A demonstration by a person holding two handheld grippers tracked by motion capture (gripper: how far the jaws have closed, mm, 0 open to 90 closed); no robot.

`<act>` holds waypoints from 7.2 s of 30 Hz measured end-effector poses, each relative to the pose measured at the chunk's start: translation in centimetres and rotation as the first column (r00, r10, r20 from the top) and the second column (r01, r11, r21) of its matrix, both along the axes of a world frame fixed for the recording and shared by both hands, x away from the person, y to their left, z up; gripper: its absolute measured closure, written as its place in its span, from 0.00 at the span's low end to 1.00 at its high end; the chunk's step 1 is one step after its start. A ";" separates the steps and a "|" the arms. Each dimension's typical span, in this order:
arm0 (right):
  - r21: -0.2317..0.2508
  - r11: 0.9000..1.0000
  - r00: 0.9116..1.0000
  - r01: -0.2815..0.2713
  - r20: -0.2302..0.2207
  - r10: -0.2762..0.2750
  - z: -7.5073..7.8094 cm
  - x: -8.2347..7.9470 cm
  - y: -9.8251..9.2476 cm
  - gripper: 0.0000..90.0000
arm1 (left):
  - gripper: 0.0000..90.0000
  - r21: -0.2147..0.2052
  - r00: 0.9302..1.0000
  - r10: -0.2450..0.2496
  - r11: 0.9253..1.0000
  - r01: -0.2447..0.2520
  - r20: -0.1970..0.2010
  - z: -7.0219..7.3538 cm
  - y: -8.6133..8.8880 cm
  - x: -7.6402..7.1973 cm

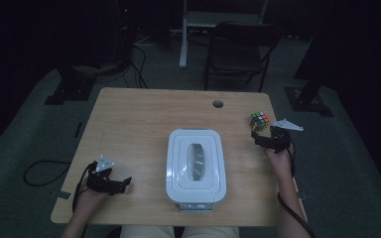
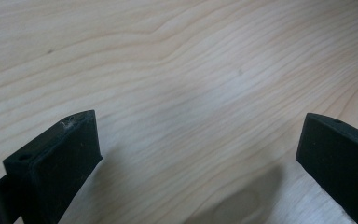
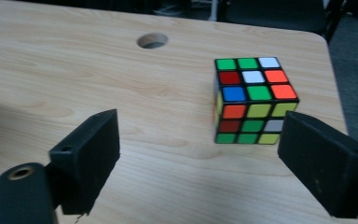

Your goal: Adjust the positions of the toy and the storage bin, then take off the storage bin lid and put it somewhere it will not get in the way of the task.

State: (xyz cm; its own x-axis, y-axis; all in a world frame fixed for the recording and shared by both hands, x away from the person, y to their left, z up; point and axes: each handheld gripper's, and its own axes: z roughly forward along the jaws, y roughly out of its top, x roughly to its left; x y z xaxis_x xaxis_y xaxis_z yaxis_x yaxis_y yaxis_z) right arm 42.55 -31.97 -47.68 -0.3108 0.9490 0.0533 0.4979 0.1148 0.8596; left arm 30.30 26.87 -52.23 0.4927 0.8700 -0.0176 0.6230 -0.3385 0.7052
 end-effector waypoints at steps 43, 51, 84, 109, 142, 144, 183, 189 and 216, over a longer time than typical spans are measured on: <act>-0.011 0.998 0.988 0.063 -0.143 -0.064 -2.7 8.0 -1.4 0.16 | 0.01 0.045 0.998 0.054 0.998 -0.053 -0.011 -0.2 -0.5 0.0; -0.003 0.998 0.982 0.068 -0.174 -0.068 -3.9 8.1 -1.3 0.34 | 0.01 0.045 0.999 0.052 0.998 -0.051 -0.012 -0.2 -0.6 -0.2; -0.055 0.998 0.994 0.016 -0.108 -0.022 -0.1 -2.6 0.0 0.38 | 0.01 0.045 0.999 0.037 0.998 -0.037 -0.010 -0.2 -1.0 -0.5; -0.098 0.995 0.997 0.031 -0.063 -0.037 -0.8 -14.2 0.4 0.38 | 0.01 0.042 1.000 0.023 0.999 -0.023 -0.010 -0.2 -0.9 -0.5; -0.041 0.997 0.994 0.063 -0.084 -0.066 -1.2 -15.6 -1.0 0.13 | 0.01 0.043 1.000 0.023 0.999 -0.023 -0.010 -0.2 -0.9 -0.5; -0.017 0.999 0.997 0.027 -0.075 -0.028 -0.6 -15.5 -0.9 0.13 | 0.01 0.042 1.000 0.024 0.999 -0.023 -0.011 -0.2 -0.9 -0.5; -0.073 0.957 0.956 -0.280 -0.106 0.272 -4.7 -12.1 9.5 0.16 | 0.01 0.045 1.000 0.029 0.999 -0.028 -0.010 -0.2 -0.9 -0.5; -0.107 0.947 0.945 -0.302 -0.168 0.282 -4.9 -11.7 10.0 0.16 | 0.01 0.045 1.000 0.029 0.999 -0.028 -0.010 -0.2 -0.9 -0.5; -0.116 0.943 0.937 -0.313 -0.199 0.287 -5.0 -11.6 10.2 0.14 | 0.02 0.065 0.998 -0.043 0.997 0.046 -0.053 0.2 -0.6 -0.5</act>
State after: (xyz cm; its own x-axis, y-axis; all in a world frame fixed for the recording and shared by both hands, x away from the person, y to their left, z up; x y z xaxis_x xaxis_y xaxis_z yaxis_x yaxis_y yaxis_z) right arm 30.99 -21.76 -52.72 -0.5801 0.8146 0.0033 0.5634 0.3983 0.7239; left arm 29.77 26.29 -51.99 0.5308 0.8474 0.0129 0.6414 -0.4116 0.6475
